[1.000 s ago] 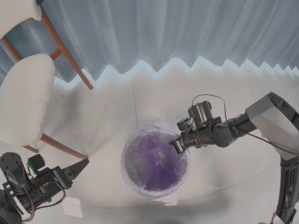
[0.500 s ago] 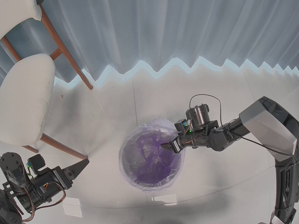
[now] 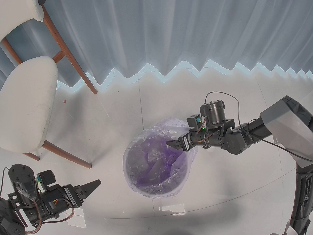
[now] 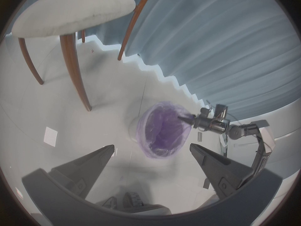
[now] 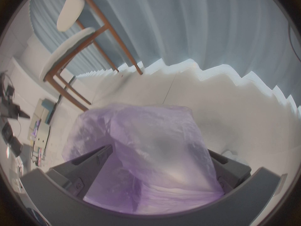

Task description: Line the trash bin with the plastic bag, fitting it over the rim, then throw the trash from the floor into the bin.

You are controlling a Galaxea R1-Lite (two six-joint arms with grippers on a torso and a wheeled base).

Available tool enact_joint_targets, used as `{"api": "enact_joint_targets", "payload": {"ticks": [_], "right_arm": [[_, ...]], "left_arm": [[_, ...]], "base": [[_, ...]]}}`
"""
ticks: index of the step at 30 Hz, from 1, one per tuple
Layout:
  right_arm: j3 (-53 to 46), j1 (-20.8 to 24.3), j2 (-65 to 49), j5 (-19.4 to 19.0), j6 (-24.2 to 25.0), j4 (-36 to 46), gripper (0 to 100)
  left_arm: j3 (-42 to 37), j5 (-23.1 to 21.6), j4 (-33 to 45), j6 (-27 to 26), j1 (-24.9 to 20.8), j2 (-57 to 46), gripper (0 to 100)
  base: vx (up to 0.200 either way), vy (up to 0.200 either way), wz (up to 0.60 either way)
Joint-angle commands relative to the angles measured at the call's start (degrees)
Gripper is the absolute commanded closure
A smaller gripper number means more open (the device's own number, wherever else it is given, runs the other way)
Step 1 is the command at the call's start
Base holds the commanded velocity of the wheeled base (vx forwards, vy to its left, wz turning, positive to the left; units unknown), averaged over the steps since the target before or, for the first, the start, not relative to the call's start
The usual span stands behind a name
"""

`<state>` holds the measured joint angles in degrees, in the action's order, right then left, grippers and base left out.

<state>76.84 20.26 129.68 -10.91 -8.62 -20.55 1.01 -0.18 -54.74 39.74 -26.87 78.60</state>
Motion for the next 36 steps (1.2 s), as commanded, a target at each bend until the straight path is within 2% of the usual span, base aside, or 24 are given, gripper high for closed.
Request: {"api": "enact_joint_targets", "payload": {"ticks": [1, 7, 10, 11, 12, 18, 21, 22, 25, 29, 31, 36], "right_arm": [[-2.22, -0.31, -3.91, 0.19, 3.52, -3.00, 0], [-9.07, -1.01, -9.54, 3.62, 17.23, -13.81, 0], [-14.17, -0.75, -11.21, 5.29, 24.53, -17.50, 0], [-14.17, -0.75, -11.21, 5.29, 24.53, -17.50, 0], [-18.13, -0.05, -11.12, 5.73, 26.81, -19.26, 0], [-27.62, 3.12, -6.72, 5.90, 26.72, -31.13, 0], [-27.88, 3.38, -5.76, 5.99, 26.64, -32.71, 0], [-27.79, 3.82, -2.95, 6.78, 26.37, -35.78, 0], [-26.56, 4.88, -1.28, 6.87, 26.37, -36.31, 0], [-25.33, 6.46, -0.57, 6.69, 26.46, -36.22, 0], [-23.40, 6.90, 0.48, 6.69, 26.37, -36.05, 0], [-22.96, 6.63, 0.39, 6.69, 26.46, -35.87, 0]], "left_arm": [[-1.01, -0.43, 0.77, -0.10, -0.38, 5.42, 0], [0.22, -0.26, -2.04, 1.57, 0.24, 20.80, 0], [0.22, -0.17, -7.67, 5.52, -0.11, 26.42, 0], [0.22, -0.17, -7.67, 5.52, -0.11, 26.42, 0], [0.04, 0.18, -12.06, 6.49, -0.29, 29.76, 0], [-1.01, 4.40, -27.35, 6.75, 0.06, 40.05, 0], [-1.01, 5.10, -29.11, 7.02, -0.03, 40.84, 0], [-1.01, 5.37, -31.40, 8.42, -0.47, 40.14, 0], [-1.01, 5.28, -30.69, 8.69, -0.47, 36.97, 0], [-1.01, 5.02, -26.12, 9.13, -0.03, 32.93, 0], [-1.01, 2.29, -16.63, 10.62, 0.24, 27.22, 0], [-1.01, 0.18, -12.50, 10.53, 1.91, 27.92, 0]], "base": [[0.000, 0.000, 0.00], [0.000, 0.000, 0.00], [0.000, 0.000, 0.00], [0.000, 0.000, 0.00], [0.000, 0.000, 0.00], [0.000, 0.000, 0.00], [0.000, 0.000, 0.00], [0.000, 0.000, 0.00], [0.000, 0.000, 0.00], [0.000, 0.000, 0.00], [0.000, 0.000, 0.00], [0.000, 0.000, 0.00]]}}
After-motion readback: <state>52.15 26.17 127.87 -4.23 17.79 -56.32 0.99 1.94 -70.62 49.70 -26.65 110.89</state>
